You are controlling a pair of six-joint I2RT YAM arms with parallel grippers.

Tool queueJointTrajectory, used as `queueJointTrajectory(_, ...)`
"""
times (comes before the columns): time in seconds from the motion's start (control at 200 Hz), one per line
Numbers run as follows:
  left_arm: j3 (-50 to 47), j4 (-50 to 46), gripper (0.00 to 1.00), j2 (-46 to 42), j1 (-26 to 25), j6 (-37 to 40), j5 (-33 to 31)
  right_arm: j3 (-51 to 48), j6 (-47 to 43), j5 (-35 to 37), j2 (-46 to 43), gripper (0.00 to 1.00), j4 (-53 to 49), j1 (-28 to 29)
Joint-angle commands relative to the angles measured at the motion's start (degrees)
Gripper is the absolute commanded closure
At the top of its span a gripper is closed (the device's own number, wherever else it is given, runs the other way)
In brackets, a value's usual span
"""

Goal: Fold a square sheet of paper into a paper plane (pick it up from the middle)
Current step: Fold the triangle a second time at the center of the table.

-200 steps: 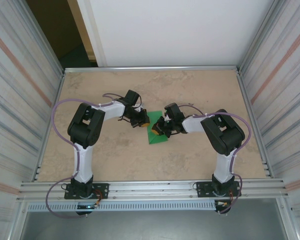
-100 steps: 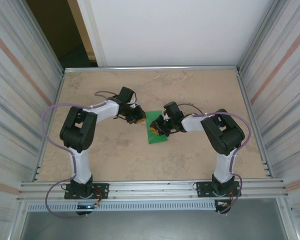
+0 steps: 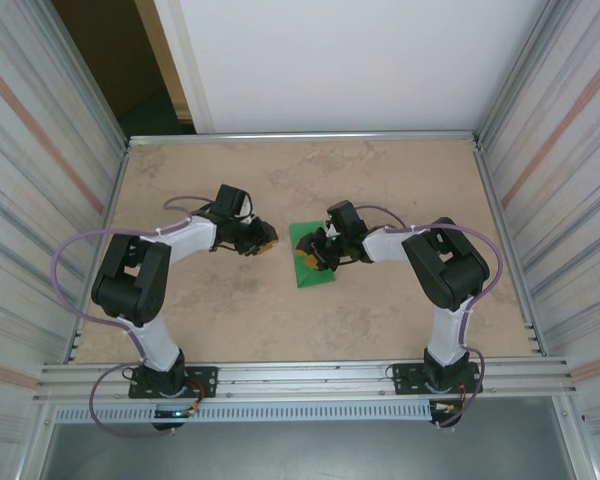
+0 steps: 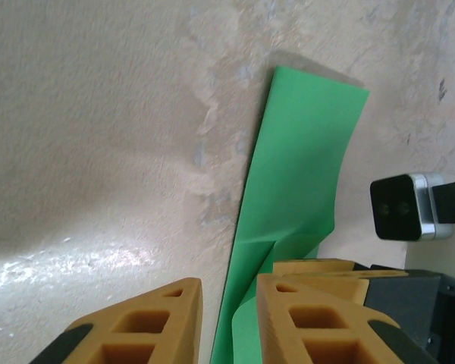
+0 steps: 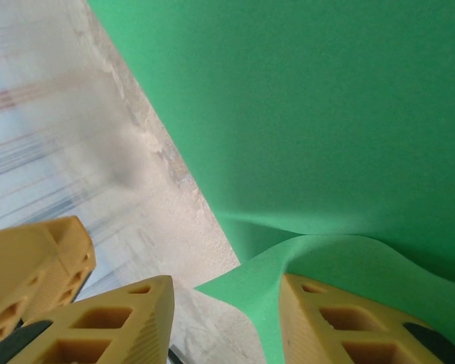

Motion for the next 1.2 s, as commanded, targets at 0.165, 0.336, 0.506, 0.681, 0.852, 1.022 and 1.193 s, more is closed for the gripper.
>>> queueJointTrajectory(0.165,-1.81,4.58,0.89,-2.51,-4.12,0.85,2.18,-0.53,-1.77,2.97,2.42,0.79,-8.46,-0.71)
queueJointTrajectory(0.336,-1.38,5.74,0.96,-0.1,-6.05,1.55,3.57,-0.44,-1.68,2.73,3.26,0.86,-9.21,-0.83)
queueJointTrajectory(0.506,1.3,4.49,1.0,3.05,-7.76,2.98,3.64,-0.2,-1.77,2.75,3.78,0.93,-10.12,-0.89)
queueJointTrajectory(0.681,3.53,3.8,1.0,5.99,-8.63,3.75,3.72,-0.07,-1.95,2.72,3.99,0.96,-10.3,-0.89)
queueJointTrajectory(0.852,5.31,1.32,1.0,8.42,-8.8,4.38,2.11,-0.09,-1.97,2.77,3.79,0.97,-10.2,-0.93)
queueJointTrajectory(1.022,6.42,0.18,1.0,10.68,-8.76,4.74,1.75,-0.16,-2.2,2.74,3.64,0.97,-10.07,-0.98)
queueJointTrajectory(1.193,6.76,-0.69,1.0,11.77,-8.83,4.9,0.81,-0.16,-2.24,2.62,3.34,0.97,-9.75,-0.93)
